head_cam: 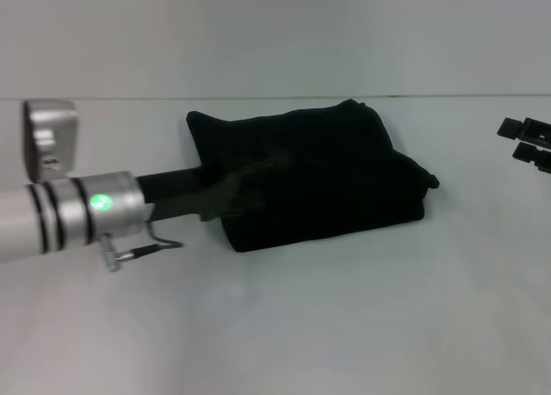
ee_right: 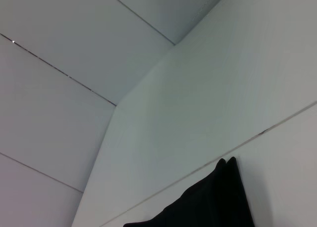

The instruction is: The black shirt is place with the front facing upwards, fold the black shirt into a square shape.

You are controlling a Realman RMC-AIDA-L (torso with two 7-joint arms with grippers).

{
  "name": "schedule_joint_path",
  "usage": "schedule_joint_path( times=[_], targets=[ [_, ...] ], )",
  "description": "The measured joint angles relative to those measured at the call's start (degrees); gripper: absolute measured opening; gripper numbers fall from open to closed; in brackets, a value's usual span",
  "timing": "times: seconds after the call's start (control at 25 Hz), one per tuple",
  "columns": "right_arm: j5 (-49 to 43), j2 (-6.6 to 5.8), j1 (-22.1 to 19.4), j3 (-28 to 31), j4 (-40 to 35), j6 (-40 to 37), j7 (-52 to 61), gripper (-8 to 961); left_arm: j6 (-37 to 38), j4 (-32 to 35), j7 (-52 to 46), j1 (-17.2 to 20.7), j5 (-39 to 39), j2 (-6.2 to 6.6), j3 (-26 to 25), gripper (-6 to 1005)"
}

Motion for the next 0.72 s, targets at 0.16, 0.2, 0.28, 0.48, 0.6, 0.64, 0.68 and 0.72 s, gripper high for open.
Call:
schedule_joint_path(
  times=[0.16,0.2,0.28,0.48,0.6,0.64,0.68,0.72],
  targets=[
    [0.2,0.18,-0.1,0.0,0.1,0.4,-0.7,743,-4.1,-0.1,1.5,-1.8,0.1,-2.18,0.5,951],
    [0.2,0.23,-0.1,0.0,0.1,0.4,-0.8,743,-3.8,0.2,2.2,-1.7,0.1,-2.17,0.6,951],
    [0.2,0.31,0.0,0.1,0.1,0.4,-1.2,743,-2.0,1.1,5.3,-1.1,0.2,-1.78,0.9,950],
    [0.3,0.57,-0.2,1.1,0.1,0.7,-2.3,743,4.7,3.3,29.2,4.2,-0.1,-0.73,0.2,949],
    [0.3,0.82,-0.4,2.2,0.2,1.2,-2.8,743,5.0,6.5,40.1,7.9,-0.2,-2.41,-0.2,949],
    [0.3,0.92,-0.5,2.4,0.2,1.4,-2.9,743,4.5,7.1,42.3,8.8,-0.2,-3.01,-0.4,949],
    [0.3,1.08,-0.5,2.5,0.2,1.6,-2.8,743,3.6,7.7,43.9,9.6,-0.3,-3.56,-0.9,948],
    [0.2,1.19,-0.6,2.6,0.2,1.8,-2.8,743,2.2,7.5,44.1,9.8,-0.5,-3.87,-2.0,948]
  ],
)
